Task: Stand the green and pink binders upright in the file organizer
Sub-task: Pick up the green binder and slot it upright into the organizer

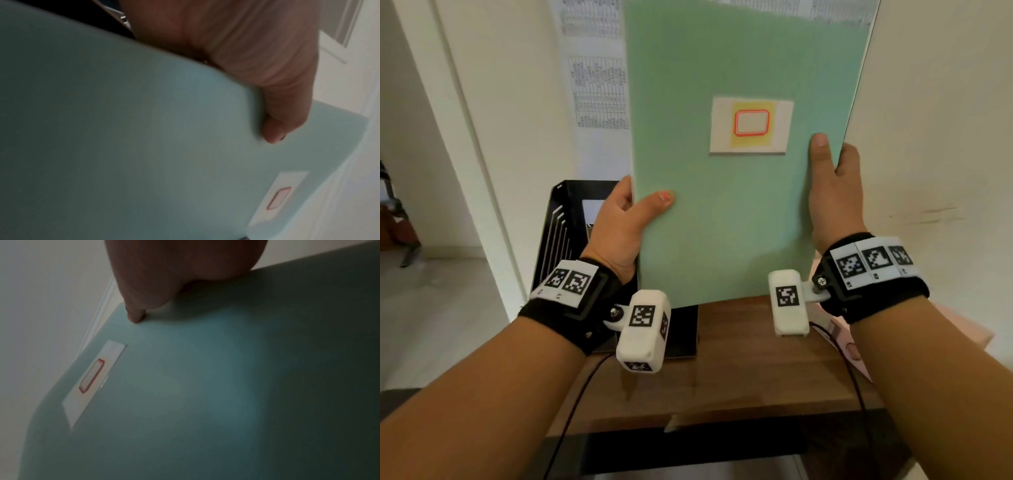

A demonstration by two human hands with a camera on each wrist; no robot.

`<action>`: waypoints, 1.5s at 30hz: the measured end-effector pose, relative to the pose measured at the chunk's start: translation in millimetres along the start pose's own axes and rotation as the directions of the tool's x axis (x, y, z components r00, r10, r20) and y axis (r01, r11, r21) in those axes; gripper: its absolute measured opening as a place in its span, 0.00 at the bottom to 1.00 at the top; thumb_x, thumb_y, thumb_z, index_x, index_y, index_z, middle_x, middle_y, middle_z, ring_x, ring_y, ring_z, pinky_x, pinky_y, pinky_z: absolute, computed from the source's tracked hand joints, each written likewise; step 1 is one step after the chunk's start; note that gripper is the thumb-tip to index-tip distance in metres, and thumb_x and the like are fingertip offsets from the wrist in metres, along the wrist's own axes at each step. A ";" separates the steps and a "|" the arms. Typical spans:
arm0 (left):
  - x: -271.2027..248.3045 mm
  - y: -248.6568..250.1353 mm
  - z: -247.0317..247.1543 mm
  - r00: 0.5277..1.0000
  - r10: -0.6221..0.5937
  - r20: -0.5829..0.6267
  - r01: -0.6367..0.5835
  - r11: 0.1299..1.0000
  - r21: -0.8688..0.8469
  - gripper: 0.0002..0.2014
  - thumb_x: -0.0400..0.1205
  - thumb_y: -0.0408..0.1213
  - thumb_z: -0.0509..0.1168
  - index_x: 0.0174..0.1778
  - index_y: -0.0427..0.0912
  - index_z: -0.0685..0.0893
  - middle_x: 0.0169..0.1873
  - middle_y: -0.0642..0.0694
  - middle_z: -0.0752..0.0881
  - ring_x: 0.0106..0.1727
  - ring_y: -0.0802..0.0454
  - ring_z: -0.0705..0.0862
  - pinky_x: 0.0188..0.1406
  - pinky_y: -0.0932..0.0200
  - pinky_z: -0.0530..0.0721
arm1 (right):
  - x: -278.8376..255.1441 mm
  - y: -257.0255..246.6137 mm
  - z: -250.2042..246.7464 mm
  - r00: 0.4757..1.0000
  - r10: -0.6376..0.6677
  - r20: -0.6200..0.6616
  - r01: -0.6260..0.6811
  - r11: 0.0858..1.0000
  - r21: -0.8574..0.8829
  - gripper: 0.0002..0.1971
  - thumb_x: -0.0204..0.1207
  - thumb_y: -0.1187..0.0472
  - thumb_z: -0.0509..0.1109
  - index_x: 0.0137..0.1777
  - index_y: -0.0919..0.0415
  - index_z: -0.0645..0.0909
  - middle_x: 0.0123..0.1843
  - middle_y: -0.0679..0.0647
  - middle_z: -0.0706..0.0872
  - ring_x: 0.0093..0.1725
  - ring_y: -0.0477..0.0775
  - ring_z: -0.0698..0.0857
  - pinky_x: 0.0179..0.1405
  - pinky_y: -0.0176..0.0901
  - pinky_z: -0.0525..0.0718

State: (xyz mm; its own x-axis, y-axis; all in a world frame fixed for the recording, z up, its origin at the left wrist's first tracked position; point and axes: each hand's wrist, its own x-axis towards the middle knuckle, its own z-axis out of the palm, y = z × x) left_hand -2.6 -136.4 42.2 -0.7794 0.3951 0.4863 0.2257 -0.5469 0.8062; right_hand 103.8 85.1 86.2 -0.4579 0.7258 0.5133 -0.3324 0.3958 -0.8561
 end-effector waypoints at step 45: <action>-68.5 11.2 -113.3 0.909 0.237 -0.343 -0.038 0.866 0.498 0.32 0.74 0.31 0.77 0.73 0.46 0.76 0.62 0.48 0.89 0.63 0.50 0.89 0.61 0.45 0.88 | -142.6 3.7 202.1 0.586 -0.040 0.809 -0.204 0.959 0.195 0.45 0.66 0.45 0.73 0.82 0.36 0.56 0.83 0.49 0.68 0.81 0.53 0.70 0.75 0.65 0.74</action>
State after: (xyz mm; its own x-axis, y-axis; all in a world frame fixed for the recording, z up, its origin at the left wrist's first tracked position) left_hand -12.9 -253.2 -20.3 -0.8553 -0.0233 0.5175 0.5163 -0.1211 0.8478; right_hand 1.3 -130.6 22.0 -0.9224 -0.0454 0.3835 -0.3862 0.1217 -0.9144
